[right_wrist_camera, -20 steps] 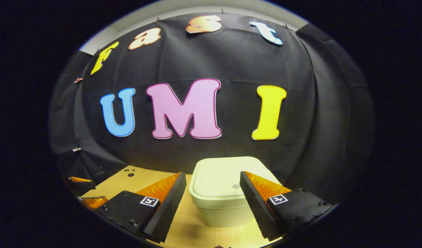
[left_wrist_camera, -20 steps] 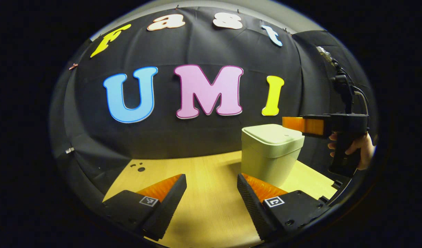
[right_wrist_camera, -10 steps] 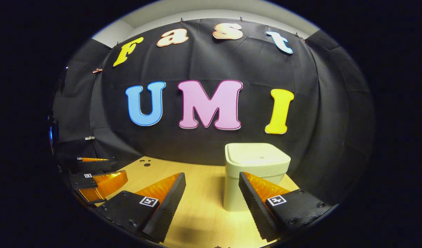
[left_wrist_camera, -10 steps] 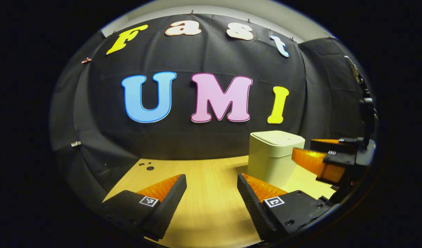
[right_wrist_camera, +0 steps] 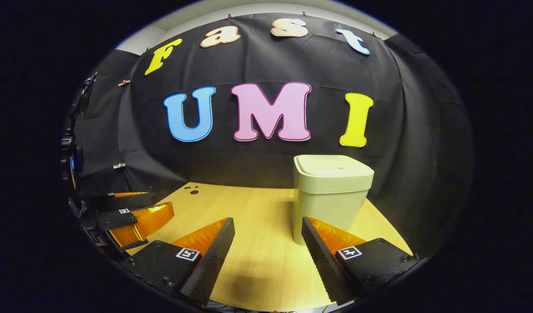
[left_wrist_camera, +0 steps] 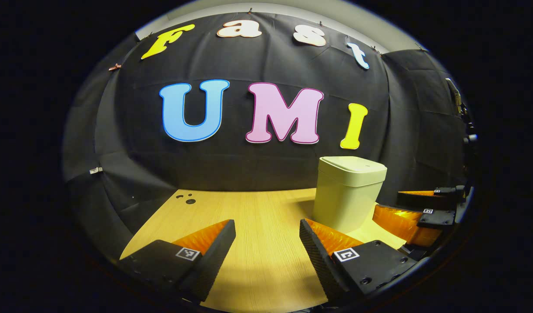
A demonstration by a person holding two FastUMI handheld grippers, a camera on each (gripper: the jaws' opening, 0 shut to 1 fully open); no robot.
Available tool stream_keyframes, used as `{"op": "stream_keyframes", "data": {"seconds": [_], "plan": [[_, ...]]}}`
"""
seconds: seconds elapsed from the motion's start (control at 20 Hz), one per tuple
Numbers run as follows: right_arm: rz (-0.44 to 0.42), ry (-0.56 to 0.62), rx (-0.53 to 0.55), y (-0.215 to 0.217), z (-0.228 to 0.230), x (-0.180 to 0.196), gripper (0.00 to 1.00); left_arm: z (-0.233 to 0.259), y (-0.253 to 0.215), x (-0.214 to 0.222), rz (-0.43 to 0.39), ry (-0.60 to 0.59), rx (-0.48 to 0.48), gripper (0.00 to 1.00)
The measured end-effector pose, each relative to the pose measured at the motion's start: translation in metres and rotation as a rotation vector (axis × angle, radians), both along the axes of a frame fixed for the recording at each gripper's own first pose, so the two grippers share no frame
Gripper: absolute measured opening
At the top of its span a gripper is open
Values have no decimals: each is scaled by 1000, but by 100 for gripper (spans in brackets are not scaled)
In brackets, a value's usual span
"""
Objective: Press the lid of the desktop garbage bin to open it, pick up the crumpled paper on the desktop and throw it into the bin, then pick up the pop can on the desktop and drop it into the bin, and finally close the garbage bin lid.
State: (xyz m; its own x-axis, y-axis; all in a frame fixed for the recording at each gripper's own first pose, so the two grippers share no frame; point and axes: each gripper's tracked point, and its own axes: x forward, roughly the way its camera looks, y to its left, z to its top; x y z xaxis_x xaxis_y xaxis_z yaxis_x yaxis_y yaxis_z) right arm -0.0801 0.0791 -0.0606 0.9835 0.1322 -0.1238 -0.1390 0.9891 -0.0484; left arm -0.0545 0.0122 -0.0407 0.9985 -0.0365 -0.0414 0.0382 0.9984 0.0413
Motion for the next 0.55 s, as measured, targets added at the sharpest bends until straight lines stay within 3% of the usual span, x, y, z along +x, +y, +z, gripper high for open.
{"op": "stream_keyframes", "data": {"seconds": [0.55], "plan": [[-19,41,4,0,-11,-3,98,-13,7,-1,-10,33,-12,96]]}}
